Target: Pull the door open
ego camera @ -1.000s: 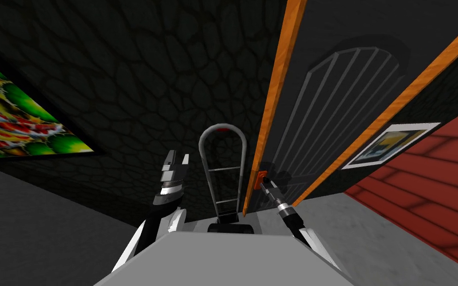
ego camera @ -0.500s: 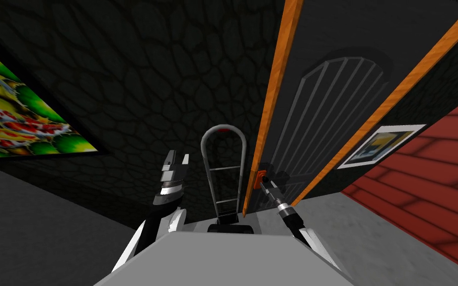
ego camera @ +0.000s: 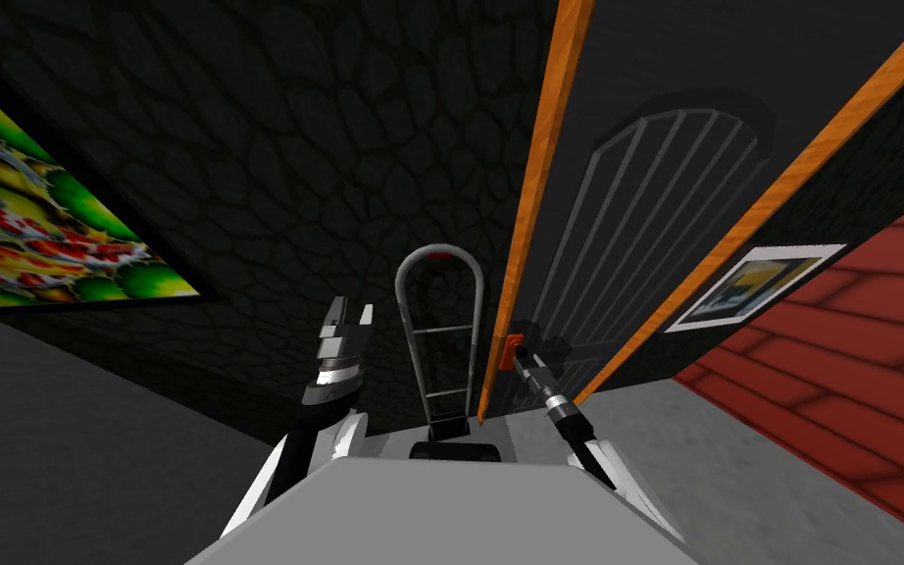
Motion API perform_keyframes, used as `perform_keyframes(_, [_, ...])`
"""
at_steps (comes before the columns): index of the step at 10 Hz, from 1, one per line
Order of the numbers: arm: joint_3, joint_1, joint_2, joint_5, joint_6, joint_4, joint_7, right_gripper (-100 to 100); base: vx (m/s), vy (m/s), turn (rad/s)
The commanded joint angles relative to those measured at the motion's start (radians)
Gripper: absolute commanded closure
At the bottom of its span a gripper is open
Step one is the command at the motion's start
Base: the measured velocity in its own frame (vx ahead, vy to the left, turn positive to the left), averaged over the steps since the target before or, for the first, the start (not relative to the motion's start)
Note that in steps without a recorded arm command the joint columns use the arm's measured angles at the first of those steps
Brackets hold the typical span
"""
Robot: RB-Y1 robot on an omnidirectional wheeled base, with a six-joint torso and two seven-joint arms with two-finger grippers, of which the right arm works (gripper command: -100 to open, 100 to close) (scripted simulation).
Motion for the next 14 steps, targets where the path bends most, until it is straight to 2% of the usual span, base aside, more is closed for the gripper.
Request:
perform_keyframes(1, [-0.009, -0.036, -0.014, 0.002, 0.005, 0.032, -0.007, -100, -0.075, -0.017, 0.023])
perform_keyframes(7, [-0.047, -0.192, -0.057, 0.006, 0.013, 0.186, -0.013, -100, -0.031, 0.009, 0.023])
perform_keyframes(10, [-0.060, -0.244, -0.071, 0.008, 0.016, 0.237, -0.015, -100, 0.010, 0.054, 0.025])
perform_keyframes(11, [-0.058, -0.236, -0.068, 0.007, 0.015, 0.230, -0.014, -100, 0.013, 0.030, 0.004])
perform_keyframes(12, [-0.058, -0.236, -0.068, 0.007, 0.015, 0.230, -0.014, 100, 0.000, 0.000, 0.000])
perform_keyframes(14, [-0.058, -0.236, -0.068, 0.007, 0.015, 0.230, -0.014, 100, -0.004, -0.008, 0.006])
